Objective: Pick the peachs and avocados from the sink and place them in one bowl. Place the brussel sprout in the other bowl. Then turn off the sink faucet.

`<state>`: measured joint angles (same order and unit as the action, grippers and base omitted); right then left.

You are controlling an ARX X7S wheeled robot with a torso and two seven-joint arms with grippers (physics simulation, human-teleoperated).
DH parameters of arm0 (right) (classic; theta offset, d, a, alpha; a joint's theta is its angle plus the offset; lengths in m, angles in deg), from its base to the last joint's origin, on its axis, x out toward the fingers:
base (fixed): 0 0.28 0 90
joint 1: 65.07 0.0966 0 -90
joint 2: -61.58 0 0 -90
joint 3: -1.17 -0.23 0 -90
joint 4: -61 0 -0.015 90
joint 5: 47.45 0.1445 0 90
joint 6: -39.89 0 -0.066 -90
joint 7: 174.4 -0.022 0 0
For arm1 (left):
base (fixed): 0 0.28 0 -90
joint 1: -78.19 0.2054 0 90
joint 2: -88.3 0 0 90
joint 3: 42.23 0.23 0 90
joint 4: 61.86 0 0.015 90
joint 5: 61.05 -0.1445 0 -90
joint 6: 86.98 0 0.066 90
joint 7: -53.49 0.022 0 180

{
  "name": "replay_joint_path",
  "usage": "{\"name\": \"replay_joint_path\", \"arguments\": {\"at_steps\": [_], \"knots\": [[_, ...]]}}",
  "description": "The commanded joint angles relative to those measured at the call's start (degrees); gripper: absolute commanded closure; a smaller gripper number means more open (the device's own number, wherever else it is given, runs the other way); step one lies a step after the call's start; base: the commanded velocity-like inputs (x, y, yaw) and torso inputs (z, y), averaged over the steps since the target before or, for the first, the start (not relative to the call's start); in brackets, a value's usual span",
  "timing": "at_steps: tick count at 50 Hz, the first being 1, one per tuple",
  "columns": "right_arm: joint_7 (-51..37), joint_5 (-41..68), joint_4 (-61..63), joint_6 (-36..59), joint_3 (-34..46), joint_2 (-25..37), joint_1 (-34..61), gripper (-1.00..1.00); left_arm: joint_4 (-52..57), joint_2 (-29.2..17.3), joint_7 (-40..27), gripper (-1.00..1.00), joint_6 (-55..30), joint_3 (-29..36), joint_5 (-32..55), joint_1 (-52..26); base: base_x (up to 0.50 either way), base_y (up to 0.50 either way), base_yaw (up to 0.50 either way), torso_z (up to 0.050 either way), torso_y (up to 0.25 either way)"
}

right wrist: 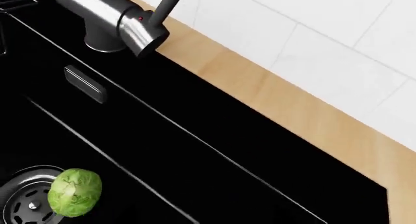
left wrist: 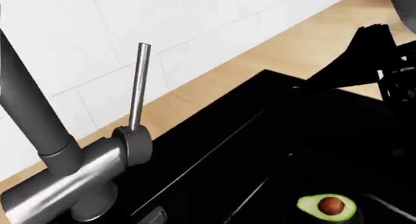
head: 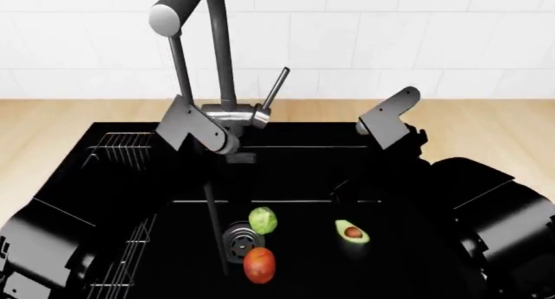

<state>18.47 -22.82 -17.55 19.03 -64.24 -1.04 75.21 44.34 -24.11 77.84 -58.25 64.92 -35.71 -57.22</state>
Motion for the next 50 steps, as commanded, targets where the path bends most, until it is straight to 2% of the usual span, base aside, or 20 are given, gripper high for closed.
{"name": "replay_joint_path", "arguments": {"at_steps": [1, 7, 16, 23, 30, 45, 50], "knots": [[2.52, -0.36, 2.00, 1.36, 5.37, 3.38, -0.23, -1.00, 9.69, -7.27, 9.44, -1.00, -3.89, 5.49, 4.91, 1.73, 0.00, 0.00, 0.00, 0.000, 0.000], [2.41, -0.95, 2.12, 2.39, 5.84, 4.15, 1.93, -1.00, 9.88, -11.56, 12.29, -1.00, -3.63, 8.12, 4.04, 0.50, 0.00, 0.00, 0.00, 0.000, 0.000], [3.05, -0.57, 5.43, 6.80, 8.53, 6.20, 3.49, -1.00, 9.20, -16.58, 15.18, -1.00, -4.49, 12.00, 2.21, -2.36, 0.00, 0.00, 0.00, 0.000, -0.240], [2.30, 0.07, 7.16, 7.70, 6.74, 6.21, 3.39, -1.00, 8.70, -15.35, 15.43, -1.00, -4.94, 10.97, 3.31, -3.65, 0.00, 0.00, 0.00, 0.000, -0.143], [1.01, -0.63, 7.16, 7.66, 6.38, 5.17, 5.03, -1.00, 8.87, -13.48, 17.54, -1.00, -2.18, 18.66, 0.77, -5.34, 0.00, 0.00, 0.00, 0.000, 0.000], [0.20, -0.25, 8.31, 7.26, 5.07, 5.25, 4.46, -1.00, 8.83, -12.85, 21.97, -1.00, -3.04, 27.06, 0.05, -8.29, 0.00, 0.00, 0.00, 0.000, 0.000], [0.19, -0.28, 7.85, 6.71, 5.08, 5.24, 4.22, -1.00, 9.68, -13.13, 22.75, -1.00, -3.17, 27.58, 0.70, -8.20, 0.00, 0.00, 0.00, 0.000, 0.000]]}}
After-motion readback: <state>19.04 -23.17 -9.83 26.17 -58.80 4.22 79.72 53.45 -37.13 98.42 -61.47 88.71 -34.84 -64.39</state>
